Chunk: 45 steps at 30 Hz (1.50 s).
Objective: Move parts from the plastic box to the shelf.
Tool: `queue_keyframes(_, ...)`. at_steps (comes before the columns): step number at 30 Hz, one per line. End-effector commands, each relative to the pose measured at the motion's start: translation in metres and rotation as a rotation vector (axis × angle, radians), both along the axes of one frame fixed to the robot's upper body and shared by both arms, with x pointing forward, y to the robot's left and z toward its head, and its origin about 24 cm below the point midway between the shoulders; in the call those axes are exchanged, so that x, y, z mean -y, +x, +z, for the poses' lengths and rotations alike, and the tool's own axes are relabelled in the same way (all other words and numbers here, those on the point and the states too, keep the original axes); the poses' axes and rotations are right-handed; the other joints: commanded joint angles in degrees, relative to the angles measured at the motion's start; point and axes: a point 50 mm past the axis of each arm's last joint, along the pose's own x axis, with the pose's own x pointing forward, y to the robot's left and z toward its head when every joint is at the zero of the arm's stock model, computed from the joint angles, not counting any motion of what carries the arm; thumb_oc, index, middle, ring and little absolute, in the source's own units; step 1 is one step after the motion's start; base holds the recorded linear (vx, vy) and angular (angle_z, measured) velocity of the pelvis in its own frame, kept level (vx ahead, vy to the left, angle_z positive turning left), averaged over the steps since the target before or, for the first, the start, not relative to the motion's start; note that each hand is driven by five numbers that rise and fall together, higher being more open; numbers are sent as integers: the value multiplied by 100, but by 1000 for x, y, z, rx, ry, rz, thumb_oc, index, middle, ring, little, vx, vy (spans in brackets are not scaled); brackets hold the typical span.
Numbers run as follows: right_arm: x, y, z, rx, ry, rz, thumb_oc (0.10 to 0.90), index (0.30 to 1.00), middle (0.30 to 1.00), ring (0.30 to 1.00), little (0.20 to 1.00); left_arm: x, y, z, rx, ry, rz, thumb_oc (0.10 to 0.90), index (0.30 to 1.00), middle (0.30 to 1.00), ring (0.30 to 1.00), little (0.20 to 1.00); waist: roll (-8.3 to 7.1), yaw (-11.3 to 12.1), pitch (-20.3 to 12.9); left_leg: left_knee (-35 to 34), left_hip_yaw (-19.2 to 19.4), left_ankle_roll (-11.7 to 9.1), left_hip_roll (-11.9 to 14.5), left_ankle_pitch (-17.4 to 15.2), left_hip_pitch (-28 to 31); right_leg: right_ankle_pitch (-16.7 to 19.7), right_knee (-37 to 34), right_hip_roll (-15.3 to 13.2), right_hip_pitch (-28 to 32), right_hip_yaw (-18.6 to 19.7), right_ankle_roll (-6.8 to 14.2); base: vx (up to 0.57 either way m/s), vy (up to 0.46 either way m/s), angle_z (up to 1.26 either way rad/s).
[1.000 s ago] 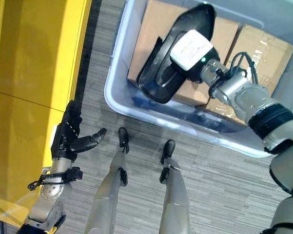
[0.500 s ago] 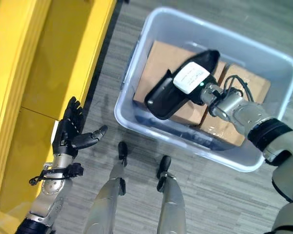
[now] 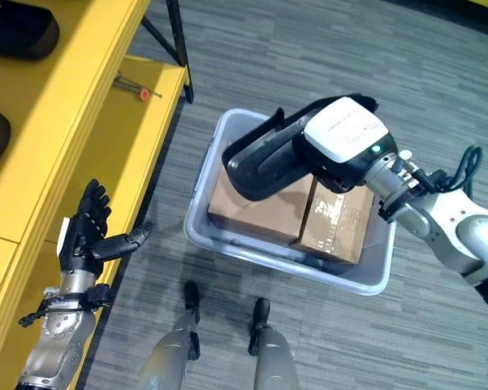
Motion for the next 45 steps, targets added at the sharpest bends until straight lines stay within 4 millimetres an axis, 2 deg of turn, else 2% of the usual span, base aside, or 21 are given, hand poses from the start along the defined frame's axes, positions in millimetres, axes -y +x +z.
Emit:
queue_keyframes(1, 0, -4, 34, 111, 170, 42, 400, 300, 300, 300, 300, 0, -1, 22, 101, 108, -70, 900, 1000, 1000, 1000, 1000, -446, -51, -984, -158, -51, -498, 456, -631, 802, 758, -1414, -294, 952, -83, 513, 114, 21, -5)
queue_keyframes(3, 1, -9, 29, 80, 223, 60, 400, 300, 300, 300, 300, 2, -2, 20, 89, 121, -87, 900, 1000, 1000, 1000, 1000, -462, -68, -1236, -158, 2, -471, 457, -711, 1005, 726, -1409, -303, 1117, -31, 533, 106, 19, -11)
queue_keyframes(8, -7, -13, 24, 52, 345, 134, 400, 300, 300, 300, 300, 10, 6, 41, 181, 257, -108, 900, 1000, 1000, 1000, 1000, -453, -199, -1753, -158, 140, -454, 503, -855, 1355, 700, -1432, -291, 1356, 110, 568, 68, 9, -12)
queue_keyframes(9, -14, -12, 23, 36, 392, 173, 400, 300, 300, 300, 300, 15, 12, 53, 234, 347, -101, 900, 1000, 1000, 1000, 1000, -452, -248, -1919, -158, 192, -459, 536, -903, 1476, 678, -1435, -271, 1426, 175, 569, 48, -7, -16)
queue_keyframes(10, -18, -13, 23, 31, 411, 198, 400, 300, 300, 300, 300, 16, 14, 56, 254, 378, -93, 900, 1000, 1000, 1000, 1000, -448, -266, -1954, -158, 214, -462, 540, -917, 1519, 671, -1432, -263, 1453, 205, 566, 53, -10, -16)
queue_keyframes(12, -26, -11, 26, 13, 474, 255, 400, 300, 300, 300, 300, 23, 20, 75, 352, 555, -68, 900, 1000, 1000, 1000, 1000, -435, -328, -2100, -158, 279, -481, 575, -957, 1644, 643, -1423, -248, 1517, 281, 562, 20, -2, -21)
queue_keyframes(16, -31, -11, 26, 2, 521, 293, 400, 300, 300, 300, 300, 28, 23, 82, 402, 650, -47, 900, 1000, 1000, 1000, 1000, -422, -381, -2175, -158, 335, -495, 595, -977, 1713, 645, -1453, -238, 1563, 315, 567, 13, -2, -18)
queue_keyframes(17, -34, -11, 26, -6, 531, 314, 400, 300, 300, 300, 300, 32, 25, 91, 454, 726, -41, 900, 1000, 1000, 1000, 1000, -414, -412, -2222, -158, 360, -504, 607, -987, 1744, 652, -1467, -235, 1577, 332, 568, 8, -5, -14)
queue_keyframes(25, -49, -9, 28, -41, 558, 389, 400, 300, 300, 300, 300, 53, 35, 109, 609, 1071, -62, 900, 1000, 1000, 1000, 1000, -373, -519, -2327, -158, 410, -533, 640, -1020, 1822, 636, -1494, -212, 1650, 350, 570, 5, -1, -3)
queue_keyframes(31, -57, -7, 29, -45, 554, 419, 400, 300, 300, 300, 300, 63, 38, 113, 669, 1184, -84, 900, 1000, 1000, 1000, 1000, -369, -557, -2354, -158, 433, -543, 651, -1024, 1837, 653, -1517, -203, 1654, 378, 579, 0, 0, 0)
queue_keyframes(45, -65, -4, 27, -42, 571, 438, 400, 300, 300, 300, 300, 79, 44, 122, 748, 1192, -46, 900, 1000, 1000, 1000, 1000, -392, -602, -2369, -158, 444, -530, 651, -1058, 1905, 621, -1519, -197, 1719, 406, 564, 0, 0, 0)
